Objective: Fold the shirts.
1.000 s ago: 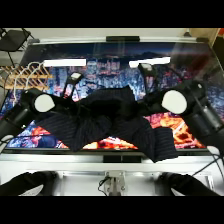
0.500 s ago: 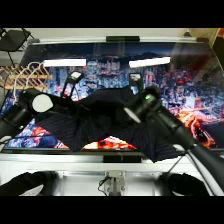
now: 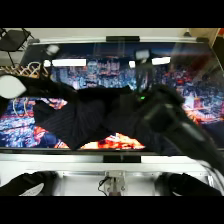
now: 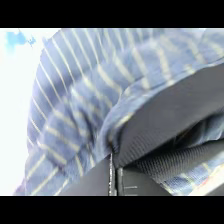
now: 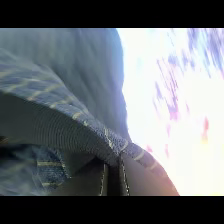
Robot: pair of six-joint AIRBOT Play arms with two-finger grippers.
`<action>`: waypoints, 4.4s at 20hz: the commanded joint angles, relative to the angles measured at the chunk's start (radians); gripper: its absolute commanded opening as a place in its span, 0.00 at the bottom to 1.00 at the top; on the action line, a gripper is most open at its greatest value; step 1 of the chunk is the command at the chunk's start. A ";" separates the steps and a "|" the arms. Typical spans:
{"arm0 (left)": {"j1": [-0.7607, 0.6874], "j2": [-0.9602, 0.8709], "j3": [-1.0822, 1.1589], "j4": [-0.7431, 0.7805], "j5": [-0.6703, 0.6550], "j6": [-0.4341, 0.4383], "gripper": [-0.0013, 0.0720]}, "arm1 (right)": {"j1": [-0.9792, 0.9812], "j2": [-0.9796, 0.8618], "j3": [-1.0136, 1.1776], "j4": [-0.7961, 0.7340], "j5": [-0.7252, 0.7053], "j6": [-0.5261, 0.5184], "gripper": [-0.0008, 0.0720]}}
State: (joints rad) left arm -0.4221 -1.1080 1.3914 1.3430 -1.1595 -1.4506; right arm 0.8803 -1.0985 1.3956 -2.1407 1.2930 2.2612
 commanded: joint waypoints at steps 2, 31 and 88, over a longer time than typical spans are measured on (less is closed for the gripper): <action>0.018 0.001 0.237 -0.001 0.017 0.001 0.09 | 0.002 0.139 0.115 -0.008 -0.379 -0.216 0.14; 0.068 -0.398 0.451 0.046 1.435 -0.109 0.09 | -0.631 -0.309 0.341 0.203 -1.592 -0.103 0.14; 0.021 -0.265 -0.083 -0.271 0.488 0.105 0.09 | -0.006 -0.303 -0.079 -0.114 0.505 0.344 0.72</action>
State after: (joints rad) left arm -0.4122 -1.3777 1.3079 1.0721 -0.6540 -1.3624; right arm 0.8707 -1.3624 1.3174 -2.2032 1.7370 2.5816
